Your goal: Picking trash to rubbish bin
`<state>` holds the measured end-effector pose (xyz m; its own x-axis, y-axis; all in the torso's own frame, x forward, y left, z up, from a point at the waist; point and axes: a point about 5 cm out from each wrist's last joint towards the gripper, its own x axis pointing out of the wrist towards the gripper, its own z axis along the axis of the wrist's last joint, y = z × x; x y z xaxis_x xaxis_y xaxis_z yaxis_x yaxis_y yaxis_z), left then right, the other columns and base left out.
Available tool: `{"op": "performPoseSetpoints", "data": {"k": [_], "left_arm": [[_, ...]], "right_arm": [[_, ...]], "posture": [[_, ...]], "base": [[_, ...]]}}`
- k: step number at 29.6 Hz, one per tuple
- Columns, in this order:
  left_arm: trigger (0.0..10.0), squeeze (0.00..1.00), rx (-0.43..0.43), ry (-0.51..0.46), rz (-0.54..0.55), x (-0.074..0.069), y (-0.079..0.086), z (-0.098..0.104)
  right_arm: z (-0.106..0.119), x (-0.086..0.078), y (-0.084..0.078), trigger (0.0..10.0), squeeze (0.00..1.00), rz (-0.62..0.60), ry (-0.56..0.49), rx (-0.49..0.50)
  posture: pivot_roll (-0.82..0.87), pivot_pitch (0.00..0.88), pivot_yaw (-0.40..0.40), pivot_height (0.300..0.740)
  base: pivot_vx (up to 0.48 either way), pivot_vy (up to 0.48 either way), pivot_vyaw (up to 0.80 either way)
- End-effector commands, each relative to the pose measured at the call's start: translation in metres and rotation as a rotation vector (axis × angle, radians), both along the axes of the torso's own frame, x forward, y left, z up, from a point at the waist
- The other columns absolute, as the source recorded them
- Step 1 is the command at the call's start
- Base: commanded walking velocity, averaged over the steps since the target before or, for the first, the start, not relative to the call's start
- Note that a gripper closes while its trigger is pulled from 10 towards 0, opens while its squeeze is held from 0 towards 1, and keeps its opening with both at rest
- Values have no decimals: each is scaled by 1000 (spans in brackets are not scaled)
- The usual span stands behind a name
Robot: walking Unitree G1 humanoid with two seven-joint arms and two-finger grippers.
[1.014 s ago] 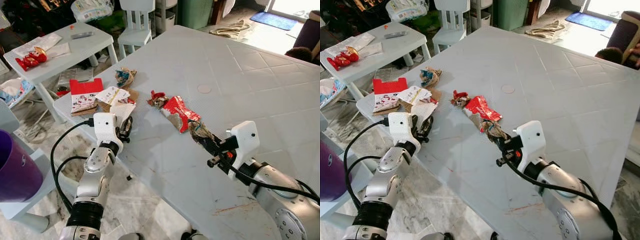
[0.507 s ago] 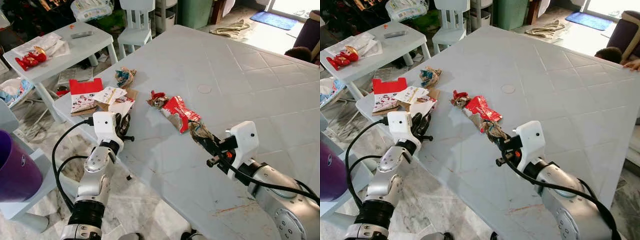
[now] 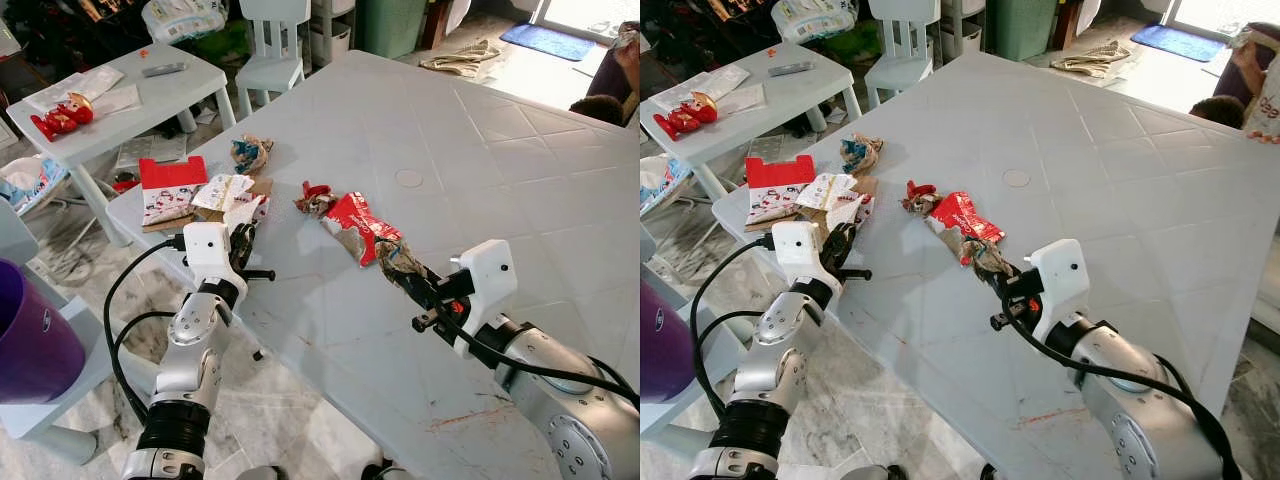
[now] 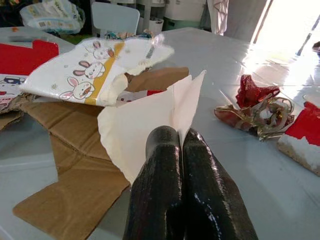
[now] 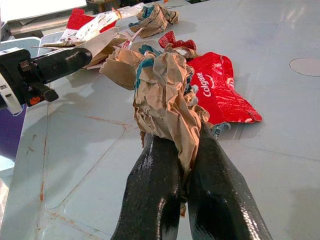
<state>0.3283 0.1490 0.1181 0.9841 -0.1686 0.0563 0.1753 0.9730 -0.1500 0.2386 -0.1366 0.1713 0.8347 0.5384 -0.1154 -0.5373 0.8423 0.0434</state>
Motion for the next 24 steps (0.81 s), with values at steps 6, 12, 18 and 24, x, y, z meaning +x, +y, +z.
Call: {"op": "performPoseSetpoints", "data": {"k": [6, 12, 18, 24], "left_arm": [[0, 0, 33, -104, 14, 0, 1, 17], [0, 0, 77, -190, 34, -3, 1, 33], [0, 0, 79, -246, 66, -11, 0, 46], [0, 0, 114, -291, 126, -24, -2, 59]], "right_arm": [[2, 0, 3, 0, 0, 4, -13, 6], [2, 2, 4, 0, 0, -2, -17, 14], [3, 5, 5, 0, 0, -18, -29, 24], [7, 10, 2, 0, 0, -59, -62, 43]], "posture": [[-48, 122, -3, 740], [-36, 121, 2, 740], [-29, 118, 9, 740], [-14, 120, 14, 740]], "base": [[0, 0, 0], [0, 0, 0], [0, 0, 0], [0, 0, 0]]}}
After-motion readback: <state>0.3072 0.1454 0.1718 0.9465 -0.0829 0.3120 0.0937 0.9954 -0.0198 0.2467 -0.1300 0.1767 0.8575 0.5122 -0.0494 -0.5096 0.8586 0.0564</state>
